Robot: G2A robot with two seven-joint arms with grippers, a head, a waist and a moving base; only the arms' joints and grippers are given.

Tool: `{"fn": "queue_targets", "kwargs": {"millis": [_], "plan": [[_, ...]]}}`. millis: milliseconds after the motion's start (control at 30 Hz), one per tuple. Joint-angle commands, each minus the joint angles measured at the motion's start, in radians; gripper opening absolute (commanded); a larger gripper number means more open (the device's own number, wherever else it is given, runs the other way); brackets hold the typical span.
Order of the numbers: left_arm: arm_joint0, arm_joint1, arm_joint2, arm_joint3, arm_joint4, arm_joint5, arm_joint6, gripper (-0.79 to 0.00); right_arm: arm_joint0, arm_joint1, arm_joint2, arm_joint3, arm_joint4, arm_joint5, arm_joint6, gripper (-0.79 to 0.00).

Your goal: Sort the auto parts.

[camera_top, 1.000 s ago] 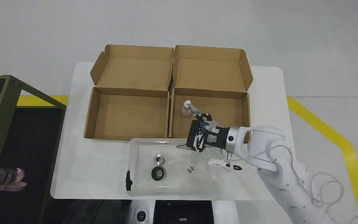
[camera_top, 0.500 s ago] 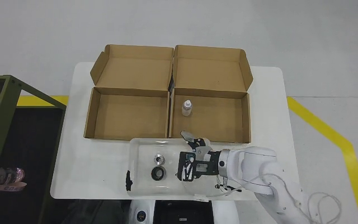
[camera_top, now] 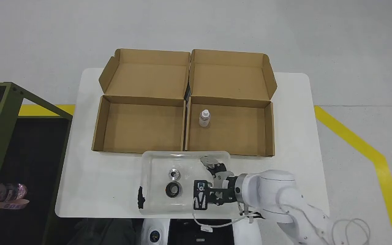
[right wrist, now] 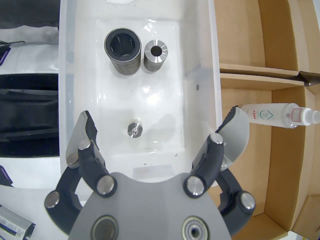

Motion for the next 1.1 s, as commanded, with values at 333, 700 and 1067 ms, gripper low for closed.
{"fn": "queue_targets", "kwargs": {"millis": [333,700,1067], "plan": [[0.0,0.0,0.0,0.0,0.0,0.0,0.0,0.0,0.042,-0.004,-0.076,0.055,-0.037,0.029,0.089,0.0],[0.0,0.0,0.0,0.0,0.0,0.0,0.0,0.0,0.093,-0.009,-0.139,0.109,-0.043,0.052,0.127,-0.074],[0.0,0.0,0.0,0.0,0.0,0.0,0.0,0.0,0.12,-0.005,-0.2,0.135,-0.029,0.081,0.156,-0.305]]}}
